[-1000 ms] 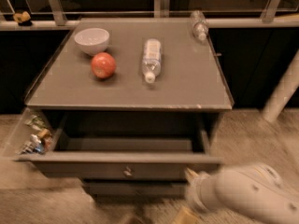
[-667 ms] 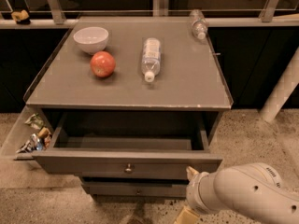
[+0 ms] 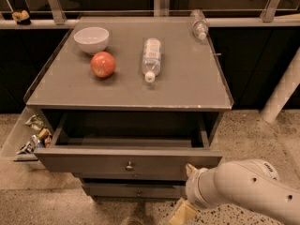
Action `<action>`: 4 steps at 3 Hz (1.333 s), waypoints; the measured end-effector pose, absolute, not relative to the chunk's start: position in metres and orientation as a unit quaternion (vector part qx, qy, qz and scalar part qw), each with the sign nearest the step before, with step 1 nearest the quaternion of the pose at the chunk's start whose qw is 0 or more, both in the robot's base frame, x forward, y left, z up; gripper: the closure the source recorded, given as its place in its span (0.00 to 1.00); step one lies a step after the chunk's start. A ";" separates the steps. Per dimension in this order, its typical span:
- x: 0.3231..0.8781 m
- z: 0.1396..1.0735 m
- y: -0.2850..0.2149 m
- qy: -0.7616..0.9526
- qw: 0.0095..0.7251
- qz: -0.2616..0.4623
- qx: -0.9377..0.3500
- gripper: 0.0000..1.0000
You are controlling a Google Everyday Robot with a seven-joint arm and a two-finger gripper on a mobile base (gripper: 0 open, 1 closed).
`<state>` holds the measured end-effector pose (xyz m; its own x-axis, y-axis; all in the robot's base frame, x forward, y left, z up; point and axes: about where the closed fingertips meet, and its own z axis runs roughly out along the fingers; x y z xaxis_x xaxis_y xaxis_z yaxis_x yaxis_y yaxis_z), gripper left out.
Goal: Close top drawer
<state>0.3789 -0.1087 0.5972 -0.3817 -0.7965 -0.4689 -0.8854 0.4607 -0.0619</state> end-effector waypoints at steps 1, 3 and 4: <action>0.391 0.592 -0.113 0.823 0.227 0.086 -0.513 0.00; 0.426 0.597 -0.116 0.817 0.246 0.071 -0.516 0.00; 0.445 0.604 -0.116 0.816 0.259 0.067 -0.513 0.00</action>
Offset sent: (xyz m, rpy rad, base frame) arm 0.1757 -0.0065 0.0277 -0.0310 -0.2657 0.0374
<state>0.4451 -0.1157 0.6044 -0.3392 -0.8025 -0.4910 -0.8714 0.4646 -0.1574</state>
